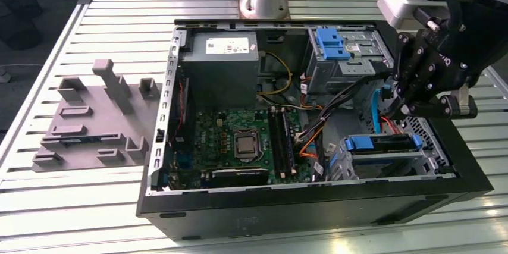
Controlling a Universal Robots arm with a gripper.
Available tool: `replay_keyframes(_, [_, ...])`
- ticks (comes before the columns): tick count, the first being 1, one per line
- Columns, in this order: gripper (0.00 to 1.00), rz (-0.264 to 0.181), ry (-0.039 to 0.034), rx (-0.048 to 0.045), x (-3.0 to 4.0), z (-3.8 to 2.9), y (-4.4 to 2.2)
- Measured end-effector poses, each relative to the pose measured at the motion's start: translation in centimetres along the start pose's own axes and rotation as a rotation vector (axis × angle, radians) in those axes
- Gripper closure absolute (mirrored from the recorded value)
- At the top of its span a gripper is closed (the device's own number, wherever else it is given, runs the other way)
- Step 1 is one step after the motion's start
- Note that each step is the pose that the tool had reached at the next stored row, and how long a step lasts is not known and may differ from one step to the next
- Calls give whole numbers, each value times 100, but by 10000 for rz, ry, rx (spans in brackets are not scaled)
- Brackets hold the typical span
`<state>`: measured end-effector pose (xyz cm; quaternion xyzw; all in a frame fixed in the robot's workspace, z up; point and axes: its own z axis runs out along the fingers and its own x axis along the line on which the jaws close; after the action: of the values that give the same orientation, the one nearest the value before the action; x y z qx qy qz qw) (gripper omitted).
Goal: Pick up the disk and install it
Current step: 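Insert the second disk wire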
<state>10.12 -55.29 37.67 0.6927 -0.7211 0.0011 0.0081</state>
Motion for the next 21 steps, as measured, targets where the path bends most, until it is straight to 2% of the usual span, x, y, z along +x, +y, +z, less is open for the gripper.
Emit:
replay_keyframes(10, [89, 1, 1, 0, -3, 0, 10])
replay_keyframes(13, [89, 0, 2, 0, -25, -7, 11])
replay_keyframes(21, [89, 0, 1, 0, -95, -114, 18])
